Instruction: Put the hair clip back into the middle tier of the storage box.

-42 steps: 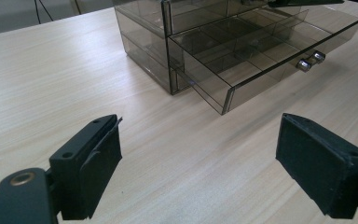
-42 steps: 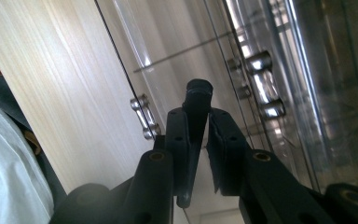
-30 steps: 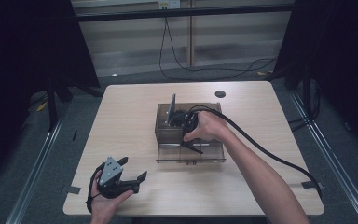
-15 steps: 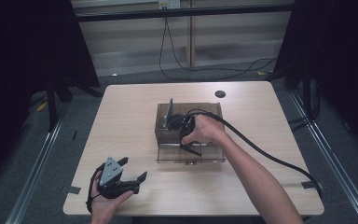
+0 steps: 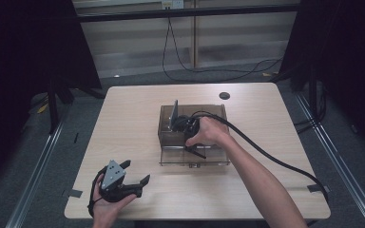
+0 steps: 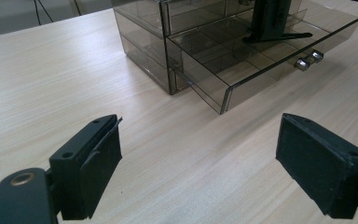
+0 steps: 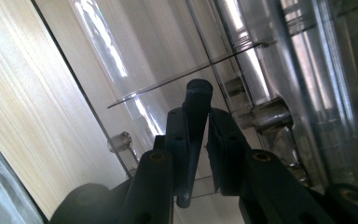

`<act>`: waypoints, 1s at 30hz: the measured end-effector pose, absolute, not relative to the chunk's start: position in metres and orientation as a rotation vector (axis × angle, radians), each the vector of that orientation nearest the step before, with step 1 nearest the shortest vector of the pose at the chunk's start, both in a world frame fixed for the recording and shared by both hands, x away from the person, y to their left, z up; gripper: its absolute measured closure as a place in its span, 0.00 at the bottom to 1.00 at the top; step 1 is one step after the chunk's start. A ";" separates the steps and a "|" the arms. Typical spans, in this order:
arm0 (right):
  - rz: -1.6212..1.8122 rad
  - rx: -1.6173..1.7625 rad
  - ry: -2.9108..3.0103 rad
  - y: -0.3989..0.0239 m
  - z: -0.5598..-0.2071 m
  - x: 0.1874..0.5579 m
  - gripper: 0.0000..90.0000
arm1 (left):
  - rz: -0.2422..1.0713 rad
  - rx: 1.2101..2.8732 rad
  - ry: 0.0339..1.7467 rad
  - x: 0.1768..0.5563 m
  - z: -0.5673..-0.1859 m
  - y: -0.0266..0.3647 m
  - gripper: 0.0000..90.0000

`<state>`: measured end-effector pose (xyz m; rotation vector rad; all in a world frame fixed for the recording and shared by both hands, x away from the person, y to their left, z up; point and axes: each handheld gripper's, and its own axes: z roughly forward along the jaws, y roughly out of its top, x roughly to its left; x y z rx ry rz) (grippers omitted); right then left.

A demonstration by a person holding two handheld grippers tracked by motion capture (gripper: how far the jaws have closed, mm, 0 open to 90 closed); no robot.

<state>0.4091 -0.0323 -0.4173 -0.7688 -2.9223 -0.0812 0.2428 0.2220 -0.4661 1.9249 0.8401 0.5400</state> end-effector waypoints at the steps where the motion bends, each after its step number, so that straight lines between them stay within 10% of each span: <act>1: -0.076 -0.770 -2.919 -0.032 -0.418 0.409 0.88 | 0.540 1.925 0.841 0.243 -0.466 0.222 0.15; 30: -0.075 -0.872 -2.881 -0.029 -0.420 0.410 0.88 | 0.547 1.925 0.841 0.243 -0.466 0.222 0.15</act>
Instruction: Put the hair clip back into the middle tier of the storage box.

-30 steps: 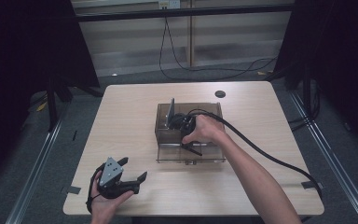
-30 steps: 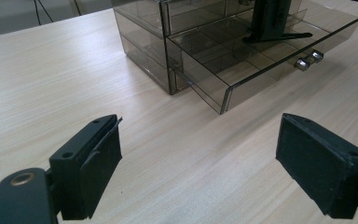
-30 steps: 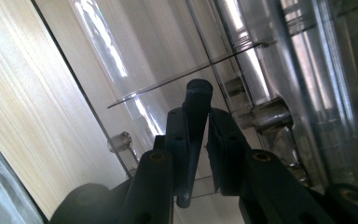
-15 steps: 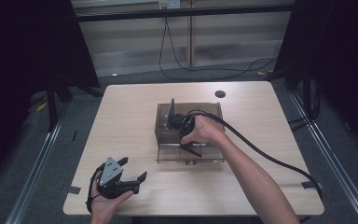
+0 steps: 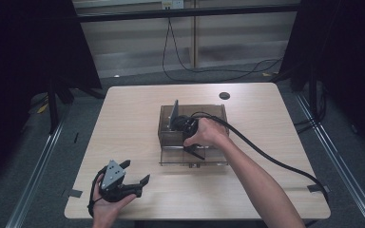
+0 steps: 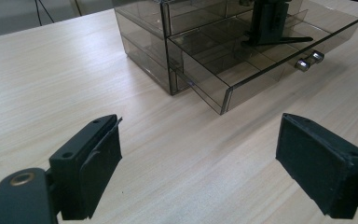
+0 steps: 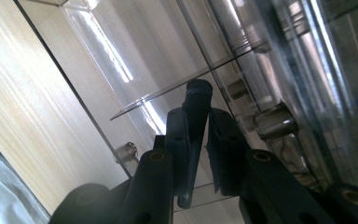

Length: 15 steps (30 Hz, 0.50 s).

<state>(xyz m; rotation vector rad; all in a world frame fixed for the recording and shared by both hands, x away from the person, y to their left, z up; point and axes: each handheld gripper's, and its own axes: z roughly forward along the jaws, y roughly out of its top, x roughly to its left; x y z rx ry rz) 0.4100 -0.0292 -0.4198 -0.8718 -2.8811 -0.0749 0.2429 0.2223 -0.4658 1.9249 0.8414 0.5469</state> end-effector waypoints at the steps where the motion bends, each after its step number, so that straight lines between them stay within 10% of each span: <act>1: -0.076 -0.873 -2.881 -0.029 -0.420 0.410 0.88 | 0.548 1.925 0.842 0.243 -0.466 0.222 0.15; 15: -0.072 -0.886 -2.884 -0.029 -0.419 0.408 0.87 | 0.547 1.923 0.842 0.243 -0.466 0.222 0.15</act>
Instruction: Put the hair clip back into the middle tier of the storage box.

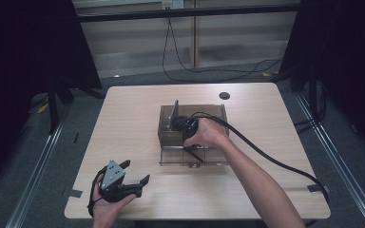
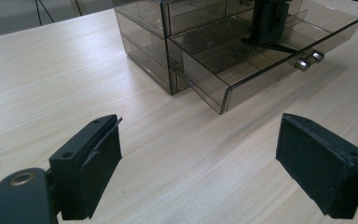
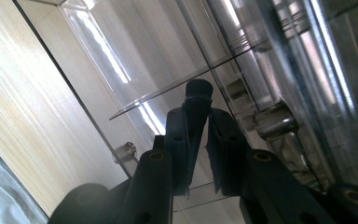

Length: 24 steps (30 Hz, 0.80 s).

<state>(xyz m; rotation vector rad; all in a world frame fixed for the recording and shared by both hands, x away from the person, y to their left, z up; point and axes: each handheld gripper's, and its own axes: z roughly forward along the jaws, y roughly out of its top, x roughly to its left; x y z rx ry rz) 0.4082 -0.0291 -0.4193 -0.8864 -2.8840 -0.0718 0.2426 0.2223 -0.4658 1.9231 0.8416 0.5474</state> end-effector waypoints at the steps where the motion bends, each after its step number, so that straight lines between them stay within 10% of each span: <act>1: -0.072 -0.886 -2.884 -0.029 -0.419 0.408 0.87 | 0.547 1.923 0.842 0.243 -0.466 0.222 0.15; 24: -0.181 -0.890 -2.876 -0.042 -0.410 0.405 0.81 | 0.544 1.924 0.843 0.242 -0.467 0.221 0.15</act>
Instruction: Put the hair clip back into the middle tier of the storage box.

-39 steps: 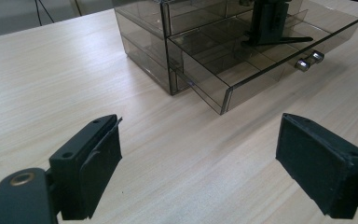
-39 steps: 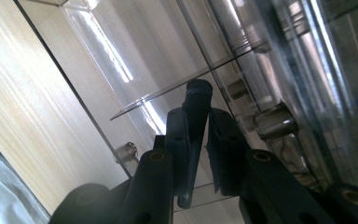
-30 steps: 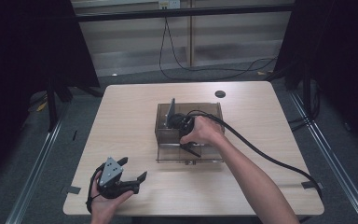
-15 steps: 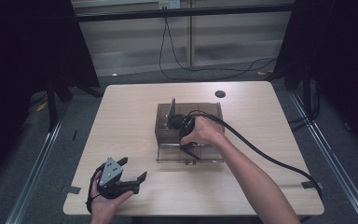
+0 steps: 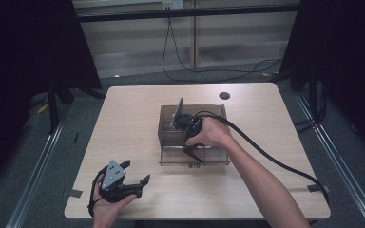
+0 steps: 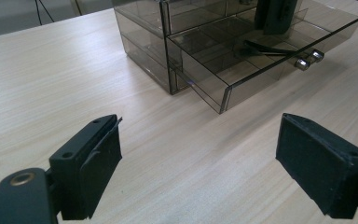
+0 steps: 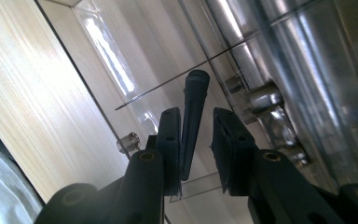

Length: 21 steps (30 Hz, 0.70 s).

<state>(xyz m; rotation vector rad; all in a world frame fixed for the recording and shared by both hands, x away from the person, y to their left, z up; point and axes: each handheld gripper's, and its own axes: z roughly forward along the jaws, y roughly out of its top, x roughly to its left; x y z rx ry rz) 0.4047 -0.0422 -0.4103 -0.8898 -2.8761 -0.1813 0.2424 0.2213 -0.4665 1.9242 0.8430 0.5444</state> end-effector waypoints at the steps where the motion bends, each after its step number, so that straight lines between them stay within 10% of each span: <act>1: -0.194 -0.885 -2.880 -0.043 -0.409 0.404 0.80 | 0.546 1.925 0.842 0.242 -0.467 0.221 0.15; 21: -0.491 -0.953 -2.872 -0.073 -0.399 0.389 0.71 | 0.546 1.924 0.852 0.243 -0.467 0.221 0.15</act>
